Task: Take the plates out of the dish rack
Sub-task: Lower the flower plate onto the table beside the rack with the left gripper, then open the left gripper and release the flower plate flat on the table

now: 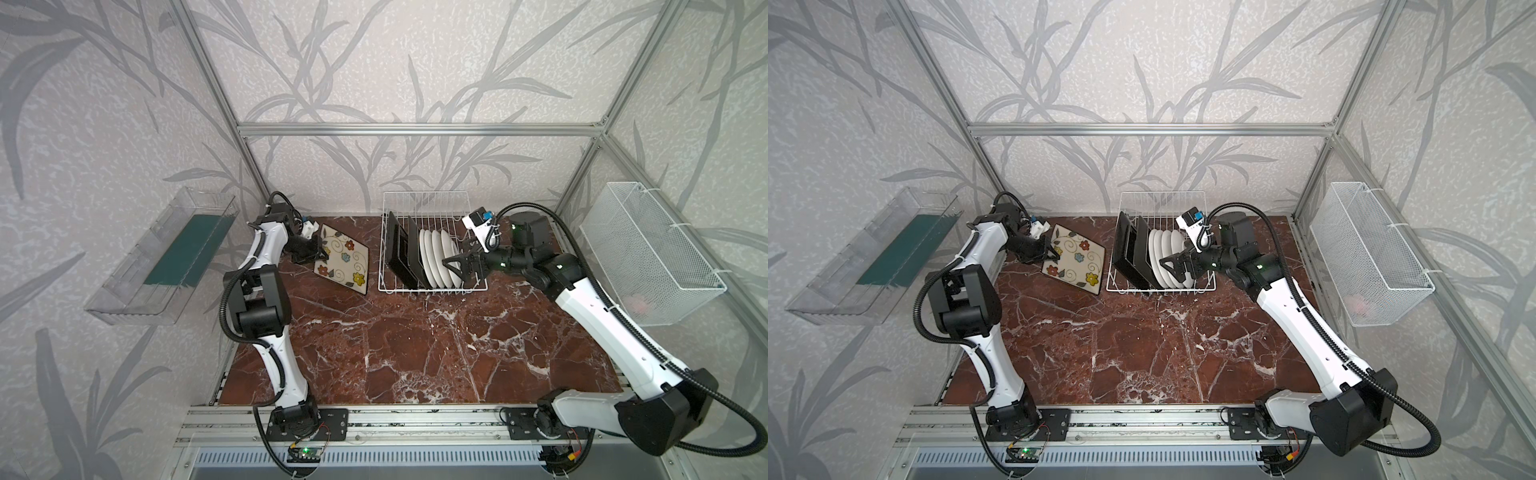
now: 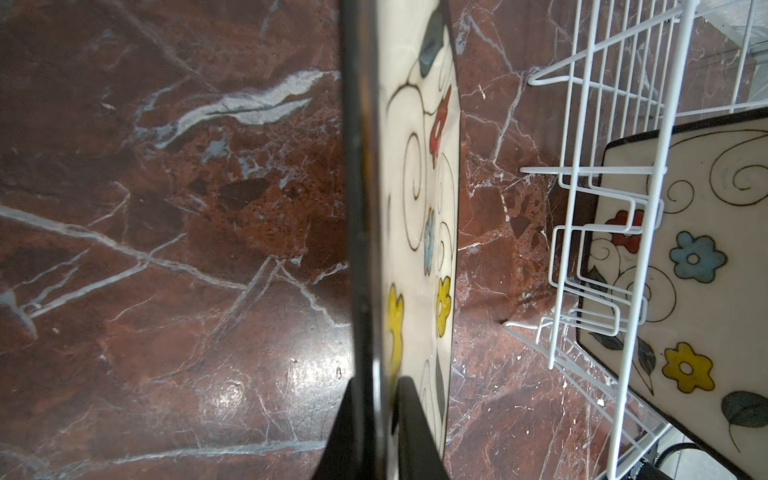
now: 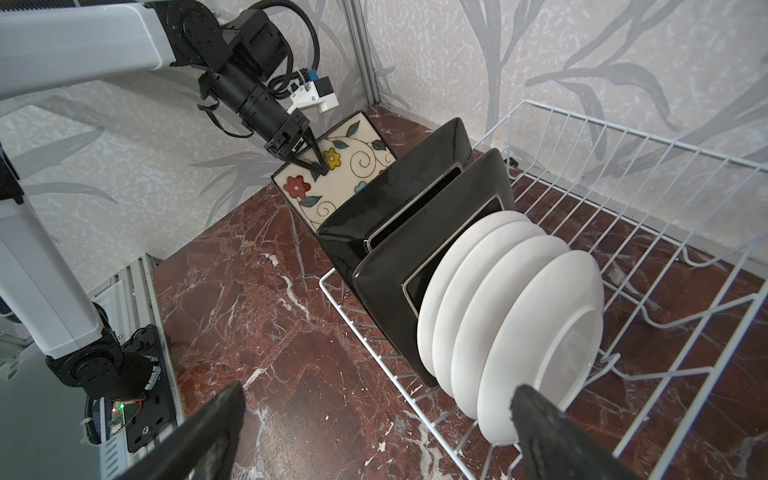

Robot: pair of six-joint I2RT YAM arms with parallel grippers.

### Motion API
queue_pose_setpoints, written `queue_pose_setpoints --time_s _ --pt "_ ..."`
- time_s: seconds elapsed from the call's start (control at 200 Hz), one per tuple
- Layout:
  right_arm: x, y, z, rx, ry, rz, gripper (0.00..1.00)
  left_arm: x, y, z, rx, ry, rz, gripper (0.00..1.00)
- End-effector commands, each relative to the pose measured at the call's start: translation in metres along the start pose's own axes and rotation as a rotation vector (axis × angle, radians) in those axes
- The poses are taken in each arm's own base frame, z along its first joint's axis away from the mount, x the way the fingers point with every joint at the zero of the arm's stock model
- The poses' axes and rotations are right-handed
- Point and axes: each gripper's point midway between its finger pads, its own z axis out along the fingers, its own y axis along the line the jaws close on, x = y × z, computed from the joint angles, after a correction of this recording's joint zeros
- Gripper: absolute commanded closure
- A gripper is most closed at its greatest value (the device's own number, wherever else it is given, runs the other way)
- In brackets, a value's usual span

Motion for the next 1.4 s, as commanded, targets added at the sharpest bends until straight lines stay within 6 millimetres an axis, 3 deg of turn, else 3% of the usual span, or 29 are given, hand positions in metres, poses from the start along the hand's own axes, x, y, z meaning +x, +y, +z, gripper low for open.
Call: queue_pose_setpoints --time_s 0.0,0.41,1.175,1.394 --pt "-0.003 0.006 -0.004 -0.013 -0.007 -0.01 0.01 0.0 0.022 0.006 -0.074 0.014 0.005 1.0" --pt "-0.006 0.009 -0.004 -0.027 -0.019 -0.005 0.01 0.007 0.039 0.026 -0.062 0.061 -0.032 0.85" --pt "-0.004 0.01 0.0 -0.034 -0.004 0.001 0.01 0.004 0.088 0.043 -0.151 0.088 -0.094 0.77" --pt "-0.004 0.01 0.004 -0.036 0.003 0.002 0.01 0.01 0.098 0.049 -0.171 0.112 -0.101 0.7"
